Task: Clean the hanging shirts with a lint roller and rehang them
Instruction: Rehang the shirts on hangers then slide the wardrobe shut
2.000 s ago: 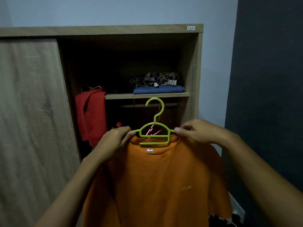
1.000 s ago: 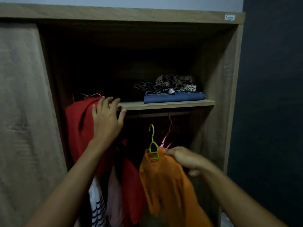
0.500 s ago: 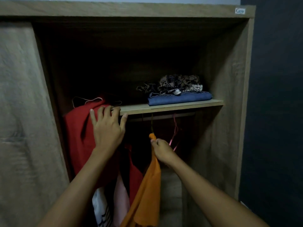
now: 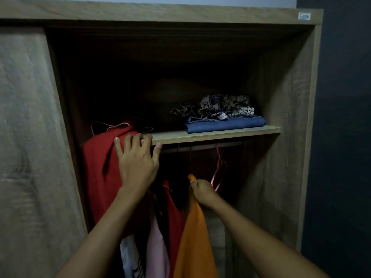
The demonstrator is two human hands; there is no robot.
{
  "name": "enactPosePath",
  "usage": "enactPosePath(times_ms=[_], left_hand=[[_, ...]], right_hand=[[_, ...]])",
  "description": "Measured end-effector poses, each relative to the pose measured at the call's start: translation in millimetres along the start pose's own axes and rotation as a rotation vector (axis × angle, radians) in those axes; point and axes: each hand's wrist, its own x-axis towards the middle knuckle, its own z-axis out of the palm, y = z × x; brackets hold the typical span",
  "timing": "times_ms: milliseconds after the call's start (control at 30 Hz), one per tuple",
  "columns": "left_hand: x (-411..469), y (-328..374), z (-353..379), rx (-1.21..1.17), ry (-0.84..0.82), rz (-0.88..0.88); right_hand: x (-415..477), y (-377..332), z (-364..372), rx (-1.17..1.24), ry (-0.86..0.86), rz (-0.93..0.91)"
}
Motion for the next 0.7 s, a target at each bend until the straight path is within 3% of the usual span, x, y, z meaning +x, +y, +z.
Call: enactPosePath(times_ms=[300, 400, 533, 700], left_hand=[[10, -16, -26, -0.136, 0.097, 0.015], [20, -34, -40, -0.044, 0.098, -0.067], [39, -52, -44, 0.07, -0.191, -0.267], [46, -52, -55, -0.121, -0.096, -0.164]], right_hand=[[-9, -47, -36, -0.391, -0.092, 0.0], [-29, -91, -58, -0.333, -0.075, -0.17], [-55, -162, -79, -0.191, -0.077, -0.405], [-36, -218, -85, -0.045, 0.034, -0.545]])
